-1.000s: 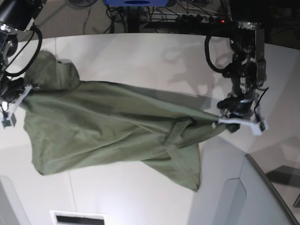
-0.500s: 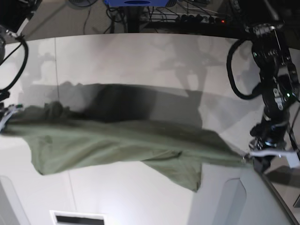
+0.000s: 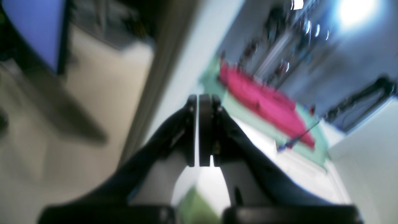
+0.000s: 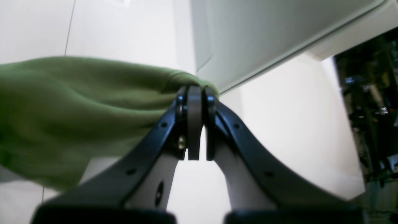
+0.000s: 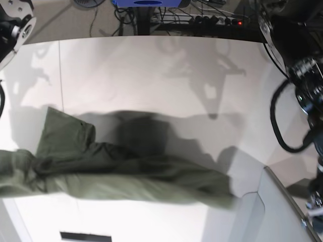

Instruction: Layout the t-shirt on the table in an organized manner, then fold the t-shirt properly

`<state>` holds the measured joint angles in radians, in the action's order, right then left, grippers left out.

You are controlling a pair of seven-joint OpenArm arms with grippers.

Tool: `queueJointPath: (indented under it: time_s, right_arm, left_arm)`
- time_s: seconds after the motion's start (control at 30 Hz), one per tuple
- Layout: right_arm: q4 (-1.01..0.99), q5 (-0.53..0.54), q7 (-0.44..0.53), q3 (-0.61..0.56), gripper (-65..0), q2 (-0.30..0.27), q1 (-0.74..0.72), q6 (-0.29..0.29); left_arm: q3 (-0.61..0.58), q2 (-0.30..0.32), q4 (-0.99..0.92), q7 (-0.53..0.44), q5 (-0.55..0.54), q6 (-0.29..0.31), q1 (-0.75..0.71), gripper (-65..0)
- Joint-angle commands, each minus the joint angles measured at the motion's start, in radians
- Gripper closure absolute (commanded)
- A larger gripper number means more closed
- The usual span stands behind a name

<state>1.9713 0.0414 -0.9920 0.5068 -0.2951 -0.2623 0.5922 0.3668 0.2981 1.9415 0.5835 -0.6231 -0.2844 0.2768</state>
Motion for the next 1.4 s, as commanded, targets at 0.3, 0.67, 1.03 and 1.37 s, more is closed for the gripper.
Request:
queueJointPath:
  time_s: [0.3, 0.67, 1.03, 1.37]
  right_arm:
    - [0.01, -0.004, 0.015, 0.006, -0.8, -0.043, -0.119, -0.007]
    - [-0.129, -0.004, 0.169, 0.01, -0.8, 0.122, 0.134, -0.008]
    - [-0.218, -0.001, 0.175, 0.01, -0.8, 0.149, 0.269, -0.008]
    - [-0.22, 0.001, 0.175, -0.001, -0.8, 0.199, 0.357, -0.007]
  left_arm:
    - [-0.156, 0.108, -0.014, -0.021, -0.004, 0.012, 0.109, 0.0]
    - [-0.443, -0.204, -0.239, -0.024, -0.004, 0.064, -0.153, 0.0]
    - [-0.782, -0.454, -1.023, -0.305, 0.004, 0.25, 0.138, -43.1]
    - [-1.242, -0.455, -1.418, -0.713, -0.145, 0.259, 0.299, -43.3]
